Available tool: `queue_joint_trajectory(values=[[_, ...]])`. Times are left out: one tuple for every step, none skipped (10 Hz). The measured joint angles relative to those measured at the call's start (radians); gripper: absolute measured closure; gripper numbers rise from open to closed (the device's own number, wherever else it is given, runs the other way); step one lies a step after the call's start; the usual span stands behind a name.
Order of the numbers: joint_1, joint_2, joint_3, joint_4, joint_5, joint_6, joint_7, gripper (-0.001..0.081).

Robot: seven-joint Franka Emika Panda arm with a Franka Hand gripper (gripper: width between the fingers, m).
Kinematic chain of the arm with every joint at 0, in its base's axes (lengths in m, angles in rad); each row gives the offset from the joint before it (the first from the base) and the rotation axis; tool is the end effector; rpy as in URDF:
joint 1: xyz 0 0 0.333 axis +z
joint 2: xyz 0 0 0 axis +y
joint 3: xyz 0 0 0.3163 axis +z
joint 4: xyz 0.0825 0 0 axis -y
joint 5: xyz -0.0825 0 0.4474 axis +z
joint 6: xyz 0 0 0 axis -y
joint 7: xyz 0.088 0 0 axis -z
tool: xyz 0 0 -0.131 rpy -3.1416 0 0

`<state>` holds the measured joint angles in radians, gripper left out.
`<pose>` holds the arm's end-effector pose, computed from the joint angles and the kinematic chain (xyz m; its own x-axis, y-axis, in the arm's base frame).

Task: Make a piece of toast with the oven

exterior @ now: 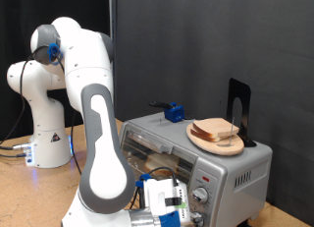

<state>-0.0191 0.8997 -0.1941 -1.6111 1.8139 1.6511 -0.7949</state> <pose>0.7182 -0.0180 0.0818 0.9176 -0.3795 -0.1183 -0.1352 -0.0183 -0.9906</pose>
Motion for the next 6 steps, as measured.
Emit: queue_joint_trajectory(values=[[-0.001,0.003,0.0,0.002,0.004,-0.006,-0.01,0.0699],[-0.004,0.008,0.0,0.007,0.005,-0.019,-0.022,0.0699],[-0.008,0.016,0.0,0.016,0.005,-0.038,-0.037,0.0699],[-0.011,0.023,0.0,0.025,0.005,-0.056,-0.053,0.0699],[-0.014,0.026,0.0,0.032,0.004,-0.081,-0.068,0.0699],[-0.016,0.03,0.0,0.04,0.002,-0.104,-0.086,0.0704]])
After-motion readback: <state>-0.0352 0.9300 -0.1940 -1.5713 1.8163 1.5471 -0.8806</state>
